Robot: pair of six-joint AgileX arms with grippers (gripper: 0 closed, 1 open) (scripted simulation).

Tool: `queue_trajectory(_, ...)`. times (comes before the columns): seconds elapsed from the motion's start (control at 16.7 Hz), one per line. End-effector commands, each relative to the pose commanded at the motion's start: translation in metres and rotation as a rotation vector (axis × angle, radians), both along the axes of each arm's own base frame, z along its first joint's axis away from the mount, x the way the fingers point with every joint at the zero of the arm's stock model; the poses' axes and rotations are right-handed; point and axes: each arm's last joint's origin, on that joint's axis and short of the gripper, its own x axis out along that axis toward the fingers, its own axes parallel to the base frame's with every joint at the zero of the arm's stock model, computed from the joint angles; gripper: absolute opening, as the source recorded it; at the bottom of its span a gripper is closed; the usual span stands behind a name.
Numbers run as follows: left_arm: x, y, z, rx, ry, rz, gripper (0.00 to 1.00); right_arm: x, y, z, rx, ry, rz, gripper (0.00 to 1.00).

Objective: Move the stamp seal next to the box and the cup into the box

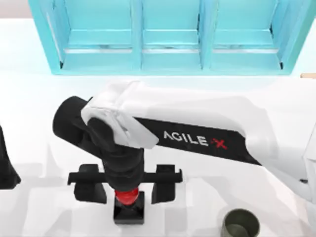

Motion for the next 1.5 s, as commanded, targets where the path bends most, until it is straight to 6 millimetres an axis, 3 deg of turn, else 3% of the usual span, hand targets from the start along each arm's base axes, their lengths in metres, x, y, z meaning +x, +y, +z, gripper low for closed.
queue_trajectory(0.54,0.000,0.000,0.000,0.000,0.000,0.000,1.00,0.000,0.000,0.000,0.000,0.000,0.000,0.02)
queue_trajectory(1.2,0.000,0.000,0.000,0.000,0.000,0.000,1.00,0.001,-0.005,0.005,-0.002,0.000,0.000,0.00)
queue_trajectory(1.32,0.000,0.000,0.000,0.000,0.000,0.000,1.00,0.004,-0.019,0.021,-0.002,0.001,0.003,0.00)
queue_trajectory(1.5,0.000,0.000,0.000,0.000,0.000,0.000,1.00,0.005,-0.055,0.063,0.010,-0.007,0.000,0.00)
